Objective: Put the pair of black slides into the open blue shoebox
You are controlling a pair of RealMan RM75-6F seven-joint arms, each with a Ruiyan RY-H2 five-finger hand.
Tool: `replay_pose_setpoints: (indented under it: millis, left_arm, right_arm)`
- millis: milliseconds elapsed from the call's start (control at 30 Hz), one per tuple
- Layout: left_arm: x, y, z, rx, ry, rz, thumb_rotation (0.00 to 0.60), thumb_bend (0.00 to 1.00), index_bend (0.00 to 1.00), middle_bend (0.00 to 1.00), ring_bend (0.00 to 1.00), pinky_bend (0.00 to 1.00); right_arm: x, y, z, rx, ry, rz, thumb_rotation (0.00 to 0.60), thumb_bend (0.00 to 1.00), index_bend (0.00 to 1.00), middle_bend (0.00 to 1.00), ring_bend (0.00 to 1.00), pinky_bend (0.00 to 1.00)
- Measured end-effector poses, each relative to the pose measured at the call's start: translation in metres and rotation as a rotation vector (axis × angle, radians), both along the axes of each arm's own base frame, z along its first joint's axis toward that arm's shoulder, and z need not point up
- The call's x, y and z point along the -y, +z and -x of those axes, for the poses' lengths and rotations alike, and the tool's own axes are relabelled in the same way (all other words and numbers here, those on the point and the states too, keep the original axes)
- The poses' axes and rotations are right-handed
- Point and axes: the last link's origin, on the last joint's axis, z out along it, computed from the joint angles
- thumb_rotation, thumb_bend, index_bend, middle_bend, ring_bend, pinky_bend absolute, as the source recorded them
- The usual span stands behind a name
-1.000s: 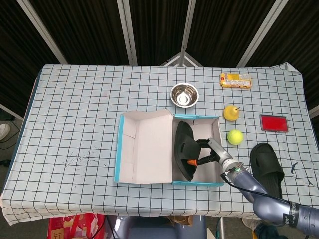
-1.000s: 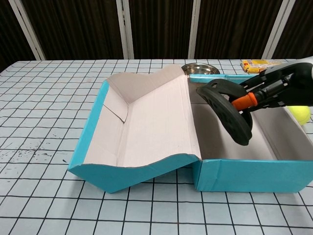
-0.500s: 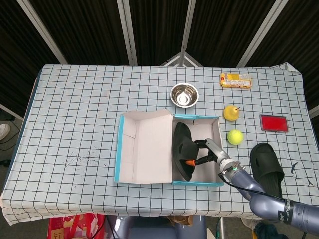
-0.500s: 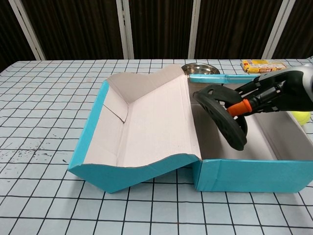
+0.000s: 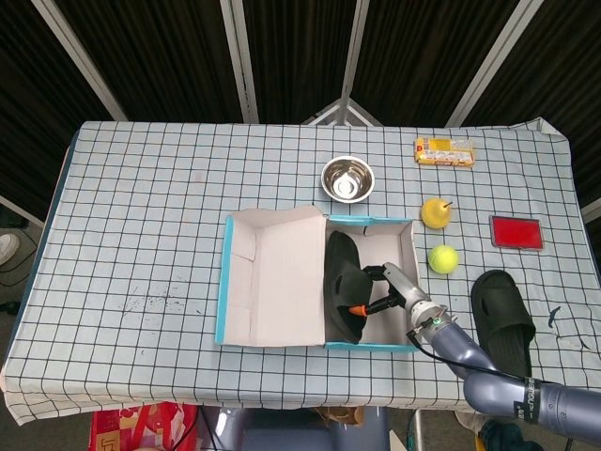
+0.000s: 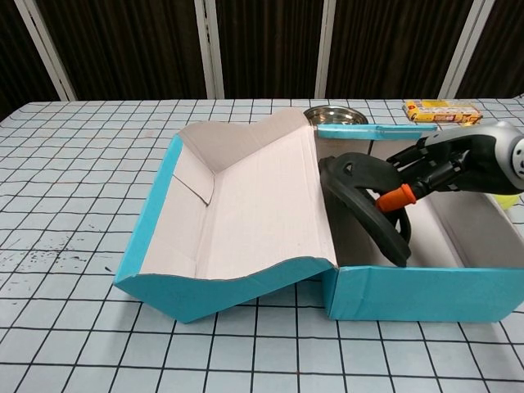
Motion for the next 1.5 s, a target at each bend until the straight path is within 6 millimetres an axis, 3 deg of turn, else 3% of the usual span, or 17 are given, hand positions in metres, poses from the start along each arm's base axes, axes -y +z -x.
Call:
replay_pose_setpoints:
  millis: [633, 1500]
  left_arm:
    - [0.001, 0.001, -0.001, -0.002, -0.001, -0.004, 0.6, 0.81, 0.17, 0.05, 0.0, 0.05]
    - [0.001, 0.001, -0.001, 0.0, -0.003, -0.005, 0.6, 0.81, 0.17, 0.05, 0.0, 0.05]
  right_arm:
    - [-0.002, -0.021, 0.019, -0.067, 0.001, 0.028, 0.6, 0.71, 0.66, 0.53, 0.2, 0.0]
    - [-0.017, -0.048, 0.026, -0.219, 0.151, 0.043, 0.6, 0.7, 0.66, 0.53, 0.2, 0.0]
